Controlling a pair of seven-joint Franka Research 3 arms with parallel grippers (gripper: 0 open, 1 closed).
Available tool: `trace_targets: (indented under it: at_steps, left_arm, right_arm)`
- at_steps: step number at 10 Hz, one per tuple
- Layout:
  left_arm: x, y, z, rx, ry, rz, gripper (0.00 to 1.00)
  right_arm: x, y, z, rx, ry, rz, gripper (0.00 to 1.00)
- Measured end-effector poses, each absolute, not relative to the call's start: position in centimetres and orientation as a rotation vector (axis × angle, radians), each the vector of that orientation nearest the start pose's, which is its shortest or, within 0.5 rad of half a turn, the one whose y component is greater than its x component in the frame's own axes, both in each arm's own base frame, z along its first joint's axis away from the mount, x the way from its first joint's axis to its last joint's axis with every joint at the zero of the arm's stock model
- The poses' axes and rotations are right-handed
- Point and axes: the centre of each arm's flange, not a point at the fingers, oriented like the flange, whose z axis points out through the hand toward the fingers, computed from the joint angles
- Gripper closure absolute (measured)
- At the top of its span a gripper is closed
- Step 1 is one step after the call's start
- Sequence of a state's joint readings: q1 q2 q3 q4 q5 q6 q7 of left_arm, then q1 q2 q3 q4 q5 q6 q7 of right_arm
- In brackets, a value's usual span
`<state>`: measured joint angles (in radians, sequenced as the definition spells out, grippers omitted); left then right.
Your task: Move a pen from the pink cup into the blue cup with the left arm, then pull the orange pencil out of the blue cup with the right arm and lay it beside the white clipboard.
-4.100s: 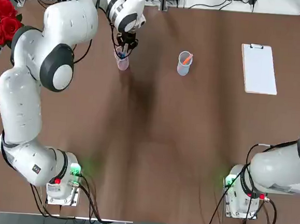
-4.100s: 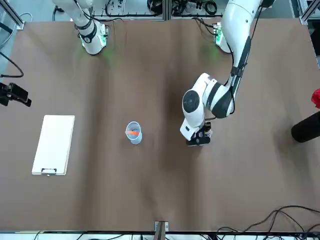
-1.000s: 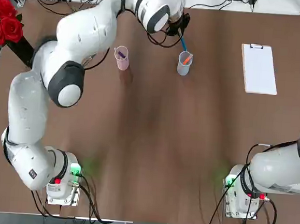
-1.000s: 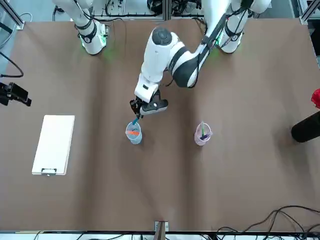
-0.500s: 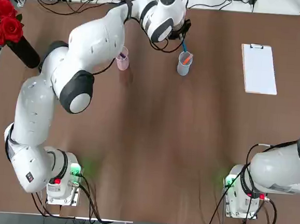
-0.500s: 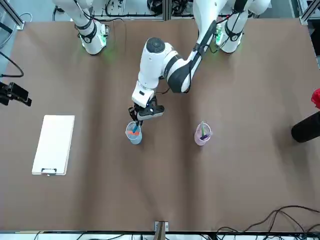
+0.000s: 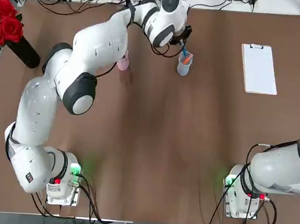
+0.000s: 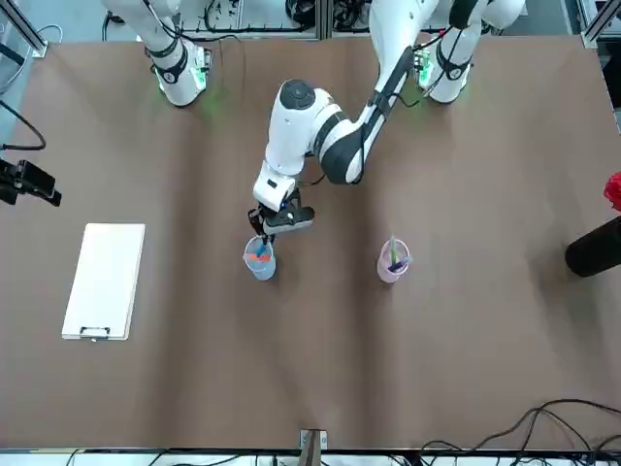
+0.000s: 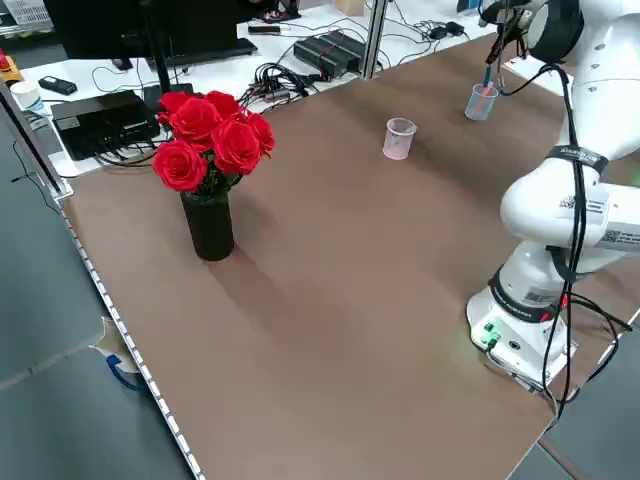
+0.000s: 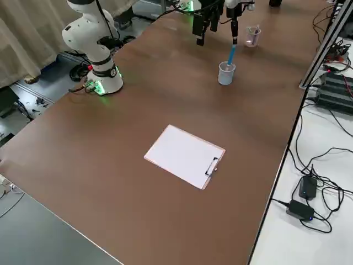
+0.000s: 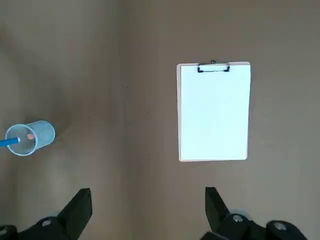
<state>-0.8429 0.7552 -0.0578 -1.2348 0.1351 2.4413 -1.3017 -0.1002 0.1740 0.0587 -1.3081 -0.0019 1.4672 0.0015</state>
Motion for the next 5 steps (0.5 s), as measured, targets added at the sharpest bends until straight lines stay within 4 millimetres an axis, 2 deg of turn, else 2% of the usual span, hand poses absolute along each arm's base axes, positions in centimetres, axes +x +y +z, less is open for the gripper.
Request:
trace_targets:
  at_steps: [3, 5]
  left_arm:
    - [49.89, -60.83, 36.63, -3.423, -0.589, -0.473, 0.23]
    - [49.89, -60.73, 37.0, -3.405, -0.589, -0.456, 0.0]
  right_arm:
    - [59.68, -2.86, 63.8, -3.132, 0.069, 0.023, 0.0]
    - [59.68, -2.86, 63.8, -3.132, 0.069, 0.023, 0.0]
